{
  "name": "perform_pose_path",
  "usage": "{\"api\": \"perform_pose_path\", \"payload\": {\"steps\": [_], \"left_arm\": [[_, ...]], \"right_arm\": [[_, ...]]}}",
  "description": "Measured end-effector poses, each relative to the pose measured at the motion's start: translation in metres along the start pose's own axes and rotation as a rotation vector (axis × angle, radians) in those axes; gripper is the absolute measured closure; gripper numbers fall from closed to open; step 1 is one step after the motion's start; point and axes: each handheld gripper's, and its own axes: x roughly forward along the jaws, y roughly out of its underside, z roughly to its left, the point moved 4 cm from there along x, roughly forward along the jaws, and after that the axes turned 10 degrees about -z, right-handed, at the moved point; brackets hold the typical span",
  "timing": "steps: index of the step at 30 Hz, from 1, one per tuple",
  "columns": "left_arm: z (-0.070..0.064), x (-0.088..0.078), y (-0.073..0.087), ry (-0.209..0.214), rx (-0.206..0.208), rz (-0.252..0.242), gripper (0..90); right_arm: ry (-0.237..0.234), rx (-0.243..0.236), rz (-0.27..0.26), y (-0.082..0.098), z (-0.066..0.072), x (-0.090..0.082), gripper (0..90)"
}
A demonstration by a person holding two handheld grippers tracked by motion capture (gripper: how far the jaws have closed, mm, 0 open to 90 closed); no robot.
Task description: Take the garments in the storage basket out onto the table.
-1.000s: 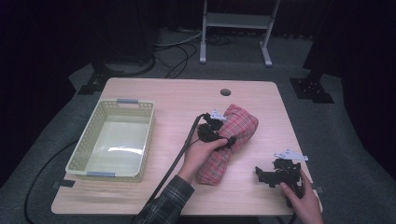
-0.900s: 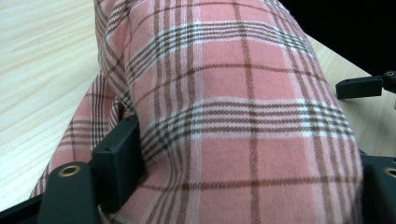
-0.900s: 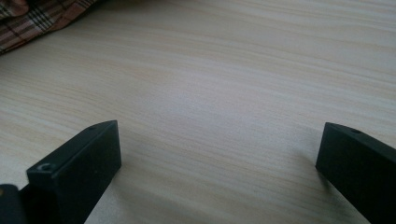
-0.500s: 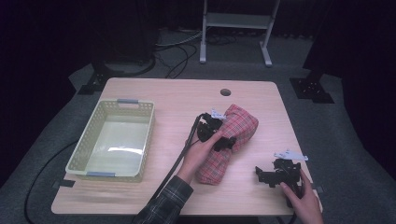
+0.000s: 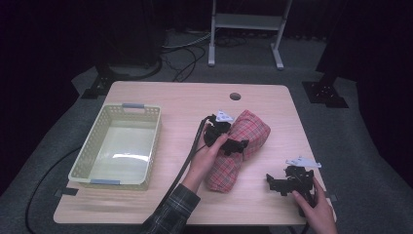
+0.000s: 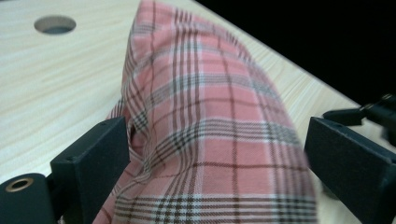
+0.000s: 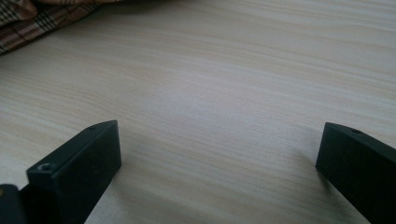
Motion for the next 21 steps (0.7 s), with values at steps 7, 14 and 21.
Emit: {"api": "perform_pose_path", "payload": {"steps": [7, 14, 21], "left_arm": [[-0.003, -0.016, -0.015, 0.029, 0.015, -0.15, 7.2], [-0.003, -0.038, -0.028, 0.036, 0.035, -0.296, 7.2], [-0.002, -0.059, -0.035, 0.015, 0.072, -0.397, 7.2]], "right_arm": [[0.0, 0.001, 0.0, 0.0, 0.0, 0.0, 0.0], [0.0, 0.001, 0.0, 0.0, 0.0, 0.0, 0.0], [0.0, 0.001, 0.001, 0.0, 0.0, 0.0, 0.0]]}}
